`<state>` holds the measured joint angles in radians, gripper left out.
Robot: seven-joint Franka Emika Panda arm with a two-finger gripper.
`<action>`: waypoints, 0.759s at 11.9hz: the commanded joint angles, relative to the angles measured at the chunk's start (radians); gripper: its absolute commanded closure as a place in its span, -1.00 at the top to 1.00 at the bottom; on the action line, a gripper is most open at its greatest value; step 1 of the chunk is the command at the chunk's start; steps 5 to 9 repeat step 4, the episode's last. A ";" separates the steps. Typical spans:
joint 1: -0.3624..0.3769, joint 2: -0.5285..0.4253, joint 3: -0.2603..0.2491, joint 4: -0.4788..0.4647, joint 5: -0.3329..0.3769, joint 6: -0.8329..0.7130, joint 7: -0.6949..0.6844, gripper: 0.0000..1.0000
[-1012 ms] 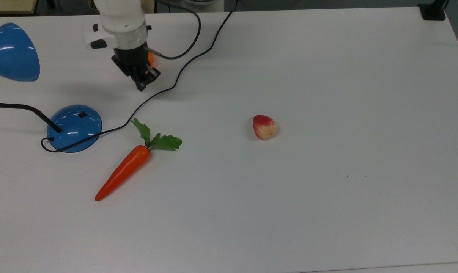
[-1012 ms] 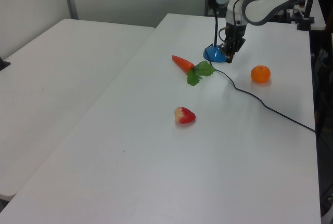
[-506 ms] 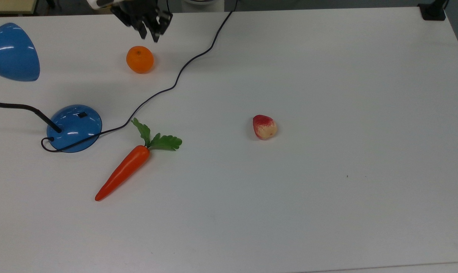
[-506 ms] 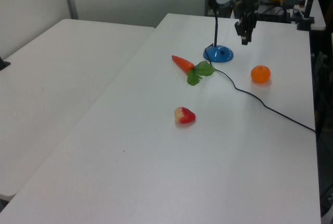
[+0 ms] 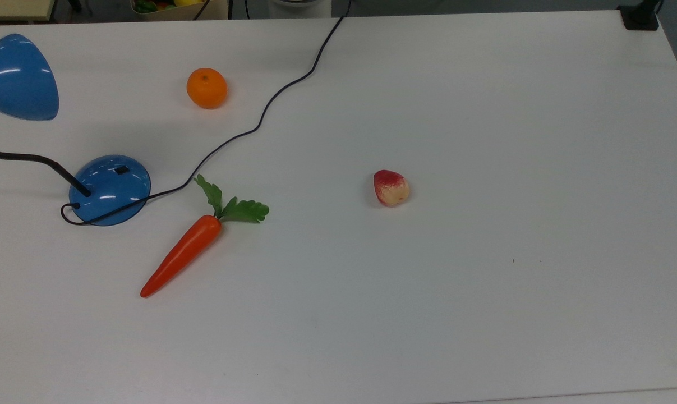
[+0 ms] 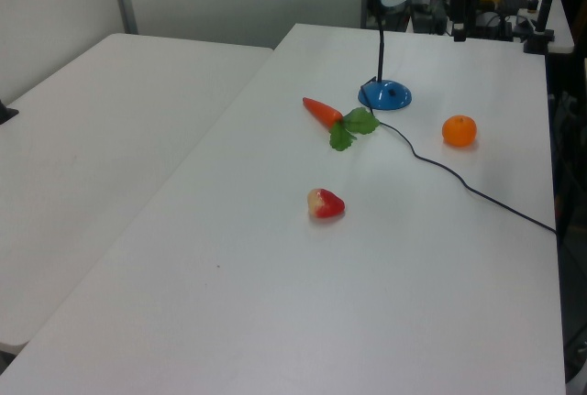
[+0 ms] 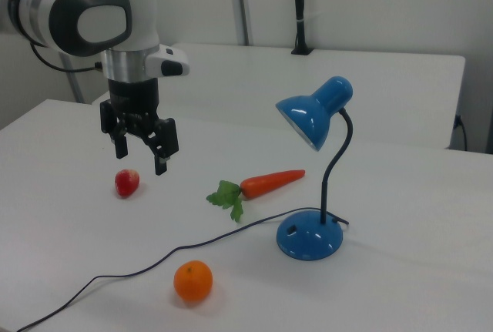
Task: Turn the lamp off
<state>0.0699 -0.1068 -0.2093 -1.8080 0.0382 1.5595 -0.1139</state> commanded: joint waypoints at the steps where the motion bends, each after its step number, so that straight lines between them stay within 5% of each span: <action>1: -0.041 -0.022 0.004 0.007 0.011 -0.018 -0.026 1.00; 9: -0.053 -0.021 0.004 0.006 0.005 -0.003 -0.023 1.00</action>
